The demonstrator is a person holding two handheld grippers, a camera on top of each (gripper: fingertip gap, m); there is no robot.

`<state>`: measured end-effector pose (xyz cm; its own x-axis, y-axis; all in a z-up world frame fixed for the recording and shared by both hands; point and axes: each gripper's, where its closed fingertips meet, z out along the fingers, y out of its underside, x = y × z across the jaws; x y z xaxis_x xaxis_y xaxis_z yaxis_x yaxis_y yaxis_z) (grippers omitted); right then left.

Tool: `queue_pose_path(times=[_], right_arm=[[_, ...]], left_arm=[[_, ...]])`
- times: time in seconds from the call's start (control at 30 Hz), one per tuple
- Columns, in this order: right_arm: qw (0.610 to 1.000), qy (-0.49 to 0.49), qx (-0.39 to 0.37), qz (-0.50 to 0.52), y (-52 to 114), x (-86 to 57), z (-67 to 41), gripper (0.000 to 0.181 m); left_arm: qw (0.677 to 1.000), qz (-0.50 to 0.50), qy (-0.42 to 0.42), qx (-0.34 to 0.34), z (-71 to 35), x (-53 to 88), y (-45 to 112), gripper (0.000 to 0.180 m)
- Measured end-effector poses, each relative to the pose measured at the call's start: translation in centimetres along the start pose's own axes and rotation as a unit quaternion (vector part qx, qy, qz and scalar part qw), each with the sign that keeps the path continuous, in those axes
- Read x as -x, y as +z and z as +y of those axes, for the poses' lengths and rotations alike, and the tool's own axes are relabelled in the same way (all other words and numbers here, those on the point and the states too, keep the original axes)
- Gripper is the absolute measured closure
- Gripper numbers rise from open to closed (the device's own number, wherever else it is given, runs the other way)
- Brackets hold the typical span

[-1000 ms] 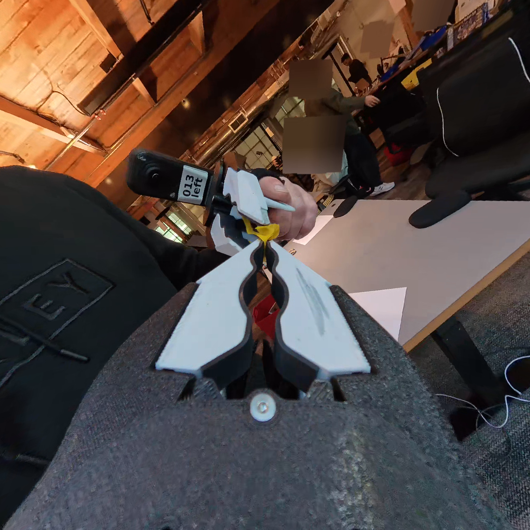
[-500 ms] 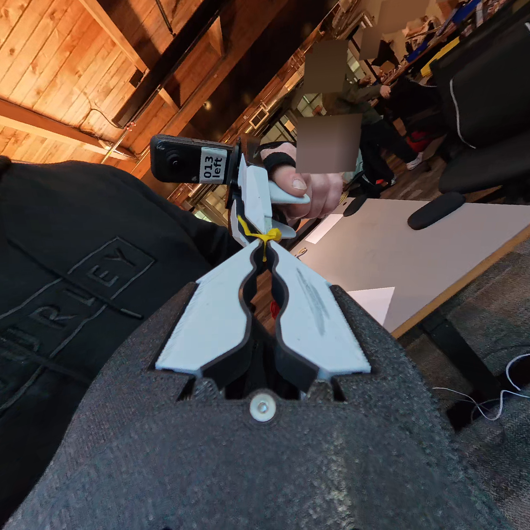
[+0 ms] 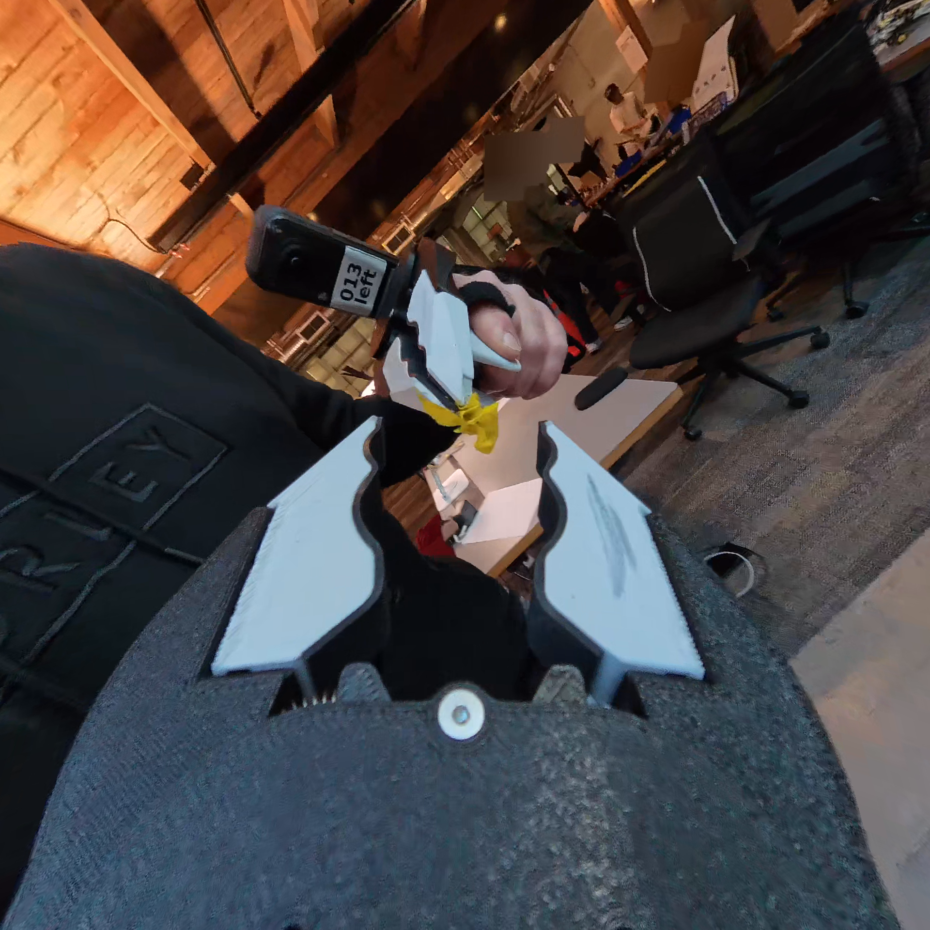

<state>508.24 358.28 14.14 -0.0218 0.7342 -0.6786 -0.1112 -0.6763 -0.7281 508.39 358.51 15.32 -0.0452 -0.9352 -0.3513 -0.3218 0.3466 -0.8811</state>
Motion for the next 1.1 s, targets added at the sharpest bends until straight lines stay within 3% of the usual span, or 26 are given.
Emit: queue_pose_path(times=[0.1, 0.23, 0.3, 0.37, 0.43, 0.53, 0.63, 0.77, 0.93, 1.1], right_arm=[[0.998, -0.035, -0.029, 0.035, -5.1, -1.9, -2.3, 0.124], [0.974, -0.069, -0.053, 0.208, -14.6, -8.2, -1.2, 0.129], [0.935, -0.066, -0.059, 0.344, -21.6, -13.0, 2.8, 0.129], [0.884, 0.005, -0.084, 0.46, -29.1, -18.3, 10.0, 0.129], [0.829, 0.102, -0.138, 0.533, -35.2, -22.9, 19.2, 0.133], [0.741, 0.186, -0.13, 0.632, -41.0, -29.2, 34.4, 0.134], [0.676, 0.252, -0.106, 0.684, -44.6, -36.8, 47.7, 0.134], [0.621, 0.327, -0.12, 0.702, -48.8, -47.0, 60.7, 0.135], [0.573, 0.42, -0.122, 0.693, -52.3, -57.5, 75.3, 0.118], [0.558, 0.465, -0.114, 0.678, -53.5, -64.5, 84.1, 0.114]], left_arm=[[0.999, 0.012, -0.031, -0.022, -0.6, 3.2, 4.4, 0.18], [0.998, 0.02, -0.044, 0.032, 3.4, 7.8, 10.3, 0.18], [0.992, 0.049, -0.077, 0.088, 9.0, 8.5, 13.6, 0.18], [0.982, 0.08, -0.126, 0.12, 15.7, 8.1, 17.0, 0.18], [0.964, 0.128, -0.18, 0.146, 22.2, 6.3, 20.5, 0.18], [0.935, 0.214, -0.226, 0.169, 29.2, 2.6, 26.3, 0.18], [0.911, 0.266, -0.239, 0.203, 36.1, -1.3, 30.9, 0.18], [0.881, 0.318, -0.257, 0.24, 43.5, -7.0, 34.8, 0.18], [0.852, 0.362, -0.263, 0.271, 49.4, -12.6, 36.7, 0.18], [0.828, 0.363, -0.297, 0.308, 55.1, -15.1, 37.2, 0.18]])
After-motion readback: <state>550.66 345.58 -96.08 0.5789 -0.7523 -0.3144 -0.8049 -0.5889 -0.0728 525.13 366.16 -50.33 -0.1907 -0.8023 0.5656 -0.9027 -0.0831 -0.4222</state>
